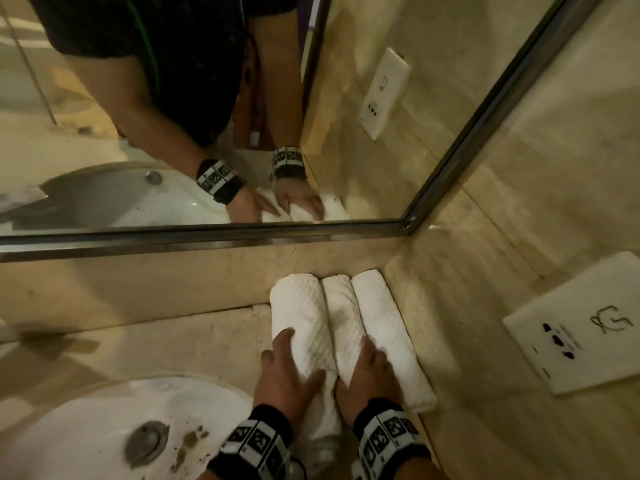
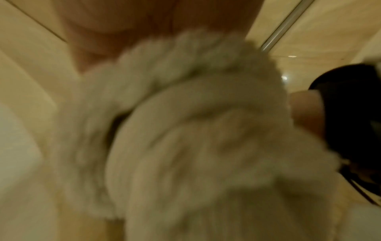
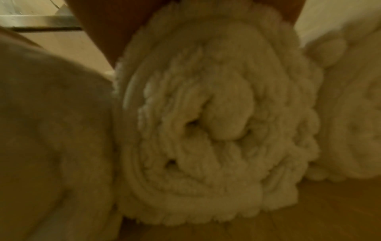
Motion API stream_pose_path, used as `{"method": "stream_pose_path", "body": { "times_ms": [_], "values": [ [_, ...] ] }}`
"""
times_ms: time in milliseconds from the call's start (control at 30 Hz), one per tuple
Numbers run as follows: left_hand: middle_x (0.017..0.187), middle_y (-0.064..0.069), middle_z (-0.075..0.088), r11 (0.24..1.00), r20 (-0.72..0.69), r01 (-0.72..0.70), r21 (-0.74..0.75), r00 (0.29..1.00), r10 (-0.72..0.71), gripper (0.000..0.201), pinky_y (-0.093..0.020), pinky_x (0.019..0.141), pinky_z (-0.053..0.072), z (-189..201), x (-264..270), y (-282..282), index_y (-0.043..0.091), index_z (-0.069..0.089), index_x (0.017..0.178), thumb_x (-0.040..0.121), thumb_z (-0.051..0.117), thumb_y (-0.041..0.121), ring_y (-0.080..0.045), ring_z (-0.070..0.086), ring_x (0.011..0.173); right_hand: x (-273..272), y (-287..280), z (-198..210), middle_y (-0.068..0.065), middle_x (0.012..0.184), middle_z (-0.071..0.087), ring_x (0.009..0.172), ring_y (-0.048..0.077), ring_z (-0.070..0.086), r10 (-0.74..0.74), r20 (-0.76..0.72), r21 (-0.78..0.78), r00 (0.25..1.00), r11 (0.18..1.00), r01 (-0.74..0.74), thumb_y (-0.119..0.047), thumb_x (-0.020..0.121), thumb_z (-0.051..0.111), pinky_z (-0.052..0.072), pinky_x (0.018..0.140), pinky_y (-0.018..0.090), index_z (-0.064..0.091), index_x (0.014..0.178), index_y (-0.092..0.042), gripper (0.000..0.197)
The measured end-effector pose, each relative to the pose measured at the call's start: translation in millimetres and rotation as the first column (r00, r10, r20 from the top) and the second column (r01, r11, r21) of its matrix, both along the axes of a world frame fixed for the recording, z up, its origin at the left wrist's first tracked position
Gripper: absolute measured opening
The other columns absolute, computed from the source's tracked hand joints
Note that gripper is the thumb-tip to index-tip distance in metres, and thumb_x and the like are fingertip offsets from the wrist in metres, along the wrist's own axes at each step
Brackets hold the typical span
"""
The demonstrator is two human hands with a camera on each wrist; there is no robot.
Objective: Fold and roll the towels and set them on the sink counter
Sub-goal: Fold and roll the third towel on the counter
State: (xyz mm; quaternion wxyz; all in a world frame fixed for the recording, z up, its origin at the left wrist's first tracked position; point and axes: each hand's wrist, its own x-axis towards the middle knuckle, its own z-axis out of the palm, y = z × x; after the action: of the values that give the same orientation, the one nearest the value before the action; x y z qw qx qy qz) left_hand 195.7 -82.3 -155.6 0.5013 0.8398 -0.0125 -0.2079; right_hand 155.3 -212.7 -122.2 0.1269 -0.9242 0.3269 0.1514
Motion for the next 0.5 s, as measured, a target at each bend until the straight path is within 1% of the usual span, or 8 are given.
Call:
{"method": "stream_pose_path", "body": {
  "times_ms": [67, 100, 200, 267, 300, 367, 433, 500],
  "values": [
    [0.129, -0.010, 0.039, 0.998, -0.045, 0.006, 0.062, 0.999, -0.004, 0.093, -0.039, 0.100, 0.042, 2, -2, 7, 0.036, 0.012, 0.144, 0.073, 0.071, 0.052, -0.031, 0.048, 0.116, -1, 1, 6, 0.010, 0.155, 0.013, 0.141, 0.028, 0.022, -0.001, -0.010, 0.029, 1.000, 1.000, 0.001, -0.055, 0.081, 0.055, 0.025, 0.114, 0.041, -0.003, 0.150, -0.021, 0.097],
    [0.130, -0.010, 0.041, 0.996, -0.069, 0.030, 0.089, 0.997, -0.023, 0.096, -0.038, 0.100, 0.042, 3, -4, 10, 0.037, 0.008, 0.145, 0.073, 0.069, 0.055, -0.031, 0.049, 0.116, -2, 1, 8, 0.009, 0.155, 0.015, 0.140, 0.028, 0.022, -0.007, -0.021, 0.042, 1.000, 0.999, 0.008, -0.055, 0.080, 0.056, 0.025, 0.115, 0.041, -0.002, 0.150, -0.020, 0.098],
    [0.133, -0.011, 0.052, 0.988, -0.102, 0.121, 0.092, 0.989, -0.112, 0.100, -0.034, 0.094, 0.046, 6, -5, 18, 0.034, -0.001, 0.147, 0.077, 0.067, 0.052, -0.028, 0.056, 0.114, -4, 3, 13, 0.008, 0.153, 0.023, 0.139, 0.026, 0.028, -0.053, -0.046, 0.076, 0.998, 0.995, 0.057, -0.057, 0.077, 0.059, 0.028, 0.114, 0.039, 0.001, 0.151, -0.018, 0.102],
    [0.134, -0.009, 0.054, 0.985, -0.096, 0.128, 0.114, 0.988, -0.117, 0.099, -0.032, 0.091, 0.047, 5, -3, 22, 0.032, -0.002, 0.147, 0.077, 0.065, 0.052, -0.029, 0.058, 0.113, -2, 6, 14, 0.007, 0.150, 0.030, 0.136, 0.025, 0.034, -0.070, -0.037, 0.072, 0.997, 0.995, 0.073, -0.057, 0.076, 0.061, 0.032, 0.112, 0.039, 0.003, 0.151, -0.017, 0.102],
    [0.134, -0.009, 0.055, 0.985, -0.106, 0.123, 0.120, 0.988, -0.111, 0.098, -0.032, 0.090, 0.047, 5, -4, 23, 0.032, -0.002, 0.147, 0.078, 0.065, 0.053, -0.029, 0.058, 0.112, -1, 6, 15, 0.008, 0.149, 0.031, 0.135, 0.025, 0.035, -0.068, -0.040, 0.065, 0.997, 0.995, 0.071, -0.056, 0.077, 0.061, 0.033, 0.111, 0.039, 0.003, 0.151, -0.016, 0.102],
    [0.132, -0.011, 0.055, 0.988, -0.142, 0.117, 0.098, 0.985, -0.102, 0.098, -0.032, 0.090, 0.046, 6, -11, 20, 0.030, -0.002, 0.146, 0.078, 0.065, 0.050, -0.030, 0.059, 0.111, -2, 4, 19, 0.009, 0.151, 0.028, 0.137, 0.026, 0.032, -0.045, -0.063, 0.051, 0.997, 0.998, 0.048, -0.053, 0.079, 0.060, 0.031, 0.112, 0.039, 0.001, 0.151, -0.014, 0.101],
    [0.129, -0.013, 0.057, 0.991, -0.159, 0.116, 0.071, 0.982, -0.103, 0.097, -0.032, 0.091, 0.046, 7, -17, 13, 0.027, -0.003, 0.146, 0.080, 0.065, 0.047, -0.030, 0.060, 0.109, -5, 0, 20, 0.010, 0.153, 0.022, 0.139, 0.026, 0.029, -0.005, -0.090, 0.007, 0.996, 1.000, 0.006, -0.052, 0.083, 0.056, 0.030, 0.113, 0.038, -0.002, 0.151, -0.014, 0.097],
    [0.126, -0.013, 0.059, 0.990, -0.154, 0.126, 0.066, 0.981, -0.115, 0.094, -0.032, 0.091, 0.046, 7, -13, 4, 0.028, -0.002, 0.145, 0.081, 0.064, 0.045, -0.030, 0.060, 0.108, -6, -5, 17, 0.009, 0.153, 0.022, 0.138, 0.025, 0.029, 0.026, -0.087, -0.032, 0.996, 0.999, -0.029, -0.052, 0.087, 0.051, 0.031, 0.111, 0.037, 0.000, 0.150, -0.015, 0.090]
  ]
}}
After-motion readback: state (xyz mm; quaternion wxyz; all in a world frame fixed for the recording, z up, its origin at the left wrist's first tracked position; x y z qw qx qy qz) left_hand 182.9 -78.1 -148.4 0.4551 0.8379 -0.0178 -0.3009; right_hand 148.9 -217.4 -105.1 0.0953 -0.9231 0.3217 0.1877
